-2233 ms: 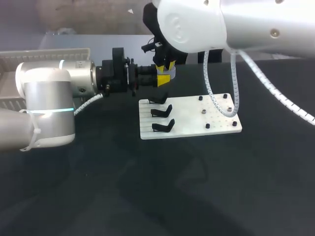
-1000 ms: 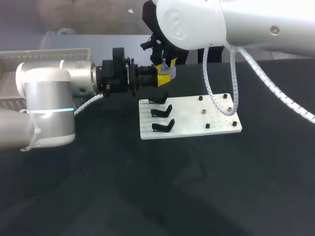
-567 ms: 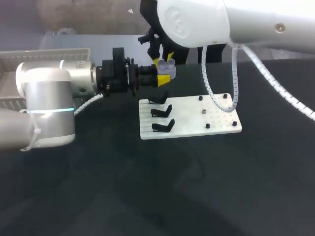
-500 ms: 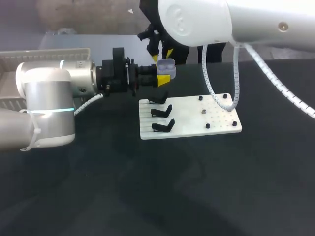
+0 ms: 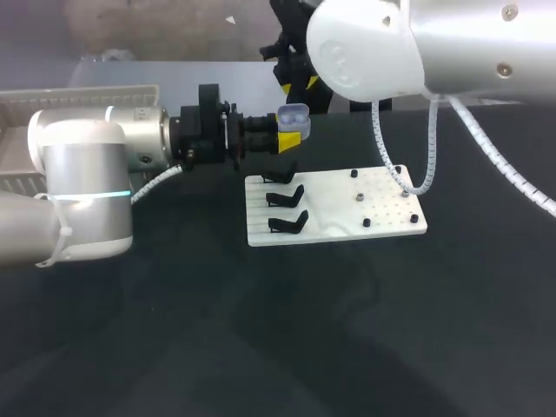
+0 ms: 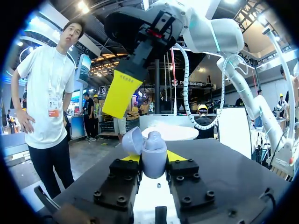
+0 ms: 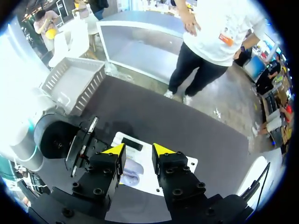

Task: Pick up each earbud case from the left stands, insert the matching earbuds, close the lid, and place the case in the box.

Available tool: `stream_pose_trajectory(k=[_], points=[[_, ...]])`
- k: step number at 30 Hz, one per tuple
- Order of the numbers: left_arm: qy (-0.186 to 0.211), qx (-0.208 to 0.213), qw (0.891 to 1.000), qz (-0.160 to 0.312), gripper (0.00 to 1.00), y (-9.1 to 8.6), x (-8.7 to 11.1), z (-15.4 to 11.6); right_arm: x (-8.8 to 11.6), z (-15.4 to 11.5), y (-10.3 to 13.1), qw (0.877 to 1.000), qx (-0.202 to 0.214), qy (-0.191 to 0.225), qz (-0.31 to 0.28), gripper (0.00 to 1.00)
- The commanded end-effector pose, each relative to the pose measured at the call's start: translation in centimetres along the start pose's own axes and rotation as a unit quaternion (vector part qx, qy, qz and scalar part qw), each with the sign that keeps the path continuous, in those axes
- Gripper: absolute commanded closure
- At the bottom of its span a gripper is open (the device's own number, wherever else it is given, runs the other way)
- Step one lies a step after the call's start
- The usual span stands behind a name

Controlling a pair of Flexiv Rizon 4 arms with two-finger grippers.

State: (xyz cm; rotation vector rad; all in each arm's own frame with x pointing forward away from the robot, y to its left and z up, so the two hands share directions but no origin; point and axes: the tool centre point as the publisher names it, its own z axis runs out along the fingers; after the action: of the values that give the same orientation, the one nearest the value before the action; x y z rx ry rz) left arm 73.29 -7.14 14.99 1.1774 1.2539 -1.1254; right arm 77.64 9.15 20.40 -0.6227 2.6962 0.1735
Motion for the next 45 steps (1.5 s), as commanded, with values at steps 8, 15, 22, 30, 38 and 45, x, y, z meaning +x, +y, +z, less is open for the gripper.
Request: stream_pose_trajectory(k=[8,15,22,30,38,45], points=[[-0.002,-0.003,1.0,0.002,1.0,-0.1,0.1,0.0,-0.5,2.0,-0.6,1.0,-0.008,0.015,0.002,0.64],[-0.002,-0.003,1.0,0.002,1.0,-0.1,0.1,0.0,0.9,2.0,-0.4,1.0,-0.01,0.02,0.009,0.63],[-0.002,-0.003,1.0,0.002,1.0,-0.1,0.1,0.0,2.6,1.5,0.1,1.0,-0.017,0.021,0.013,0.61],[-0.002,-0.003,1.0,0.002,1.0,-0.1,0.1,0.0,3.5,1.3,0.8,0.999,-0.024,0.017,0.014,0.58],[-0.002,-0.003,1.0,0.002,1.0,-0.1,0.1,0.0,3.9,-1.9,-0.8,0.998,-0.011,-0.038,0.04,0.51],[0.008,-0.035,0.999,0.024,1.0,0.5,-1.2,-3.0,5.5,-4.1,-2.7,0.995,-0.007,-0.079,0.063,0.0]])
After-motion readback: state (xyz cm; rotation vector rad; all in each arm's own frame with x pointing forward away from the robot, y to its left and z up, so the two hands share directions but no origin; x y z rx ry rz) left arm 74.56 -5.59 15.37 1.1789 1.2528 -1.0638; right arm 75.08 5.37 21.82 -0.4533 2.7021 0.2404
